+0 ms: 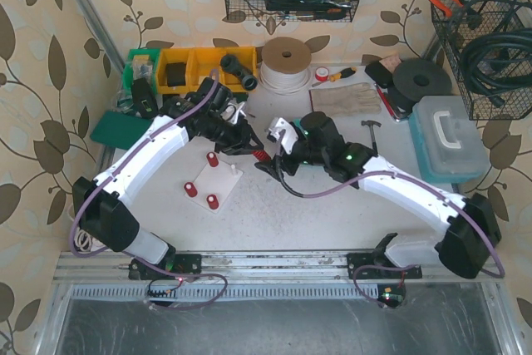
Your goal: Install the large spring
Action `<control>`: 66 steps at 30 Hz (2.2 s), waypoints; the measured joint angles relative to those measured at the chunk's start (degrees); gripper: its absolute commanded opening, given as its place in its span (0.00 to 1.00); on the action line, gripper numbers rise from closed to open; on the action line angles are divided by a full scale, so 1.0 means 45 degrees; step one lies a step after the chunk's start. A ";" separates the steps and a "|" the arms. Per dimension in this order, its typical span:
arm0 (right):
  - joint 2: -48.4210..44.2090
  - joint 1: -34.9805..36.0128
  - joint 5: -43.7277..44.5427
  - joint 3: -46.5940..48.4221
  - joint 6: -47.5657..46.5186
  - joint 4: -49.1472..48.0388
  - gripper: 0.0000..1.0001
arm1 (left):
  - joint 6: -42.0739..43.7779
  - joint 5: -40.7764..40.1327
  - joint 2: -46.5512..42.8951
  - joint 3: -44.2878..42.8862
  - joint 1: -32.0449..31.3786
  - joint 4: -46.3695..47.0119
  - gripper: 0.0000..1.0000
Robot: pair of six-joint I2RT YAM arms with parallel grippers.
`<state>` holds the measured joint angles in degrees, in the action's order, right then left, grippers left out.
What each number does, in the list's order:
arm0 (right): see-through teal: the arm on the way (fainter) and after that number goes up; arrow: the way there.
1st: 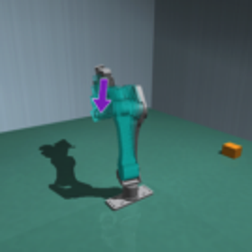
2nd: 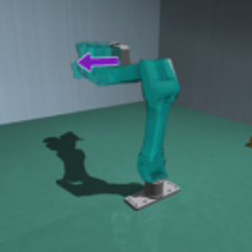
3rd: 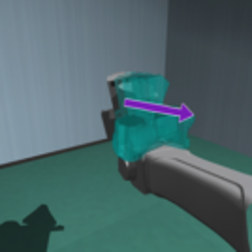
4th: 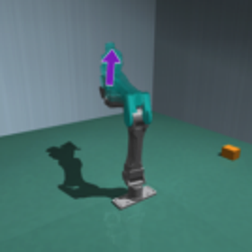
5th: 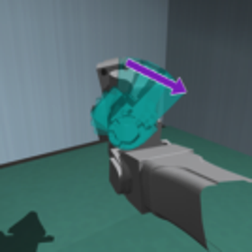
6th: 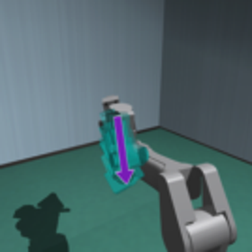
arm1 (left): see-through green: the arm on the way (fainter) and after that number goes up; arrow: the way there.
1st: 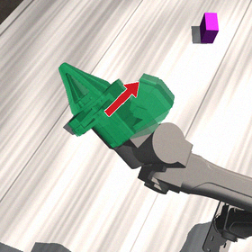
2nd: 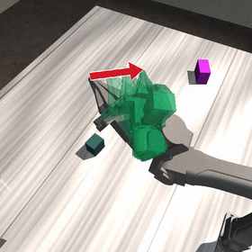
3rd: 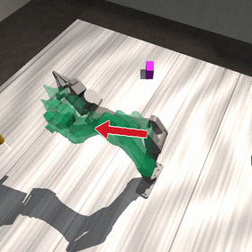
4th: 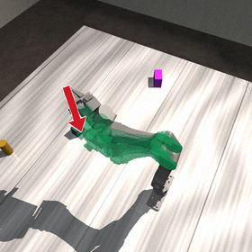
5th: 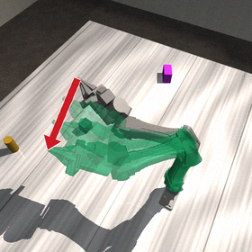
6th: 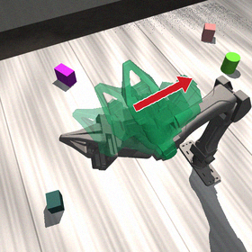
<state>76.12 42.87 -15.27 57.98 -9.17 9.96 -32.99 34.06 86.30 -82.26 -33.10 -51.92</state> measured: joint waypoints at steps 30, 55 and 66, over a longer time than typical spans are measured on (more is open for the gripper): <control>-0.2725 -0.2132 0.4974 -0.1122 0.4031 0.2521 0.98 | 0.1049 -0.7912 -0.0277 0.1462 -0.0748 -0.0374 0.00; -0.2934 -0.2322 0.5008 -0.1122 0.3871 0.2676 0.98 | 0.1360 -0.8121 0.0277 0.2521 -0.0753 0.0821 0.00; -0.3249 -0.2448 0.5003 -0.1122 0.3687 0.2880 0.99 | 0.1559 -0.8228 0.0398 0.2545 -0.0753 0.0903 0.00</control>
<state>61.49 31.86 7.25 52.93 7.42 22.92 -25.98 -2.96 88.09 -70.81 -36.49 -47.86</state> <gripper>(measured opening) 0.986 0.313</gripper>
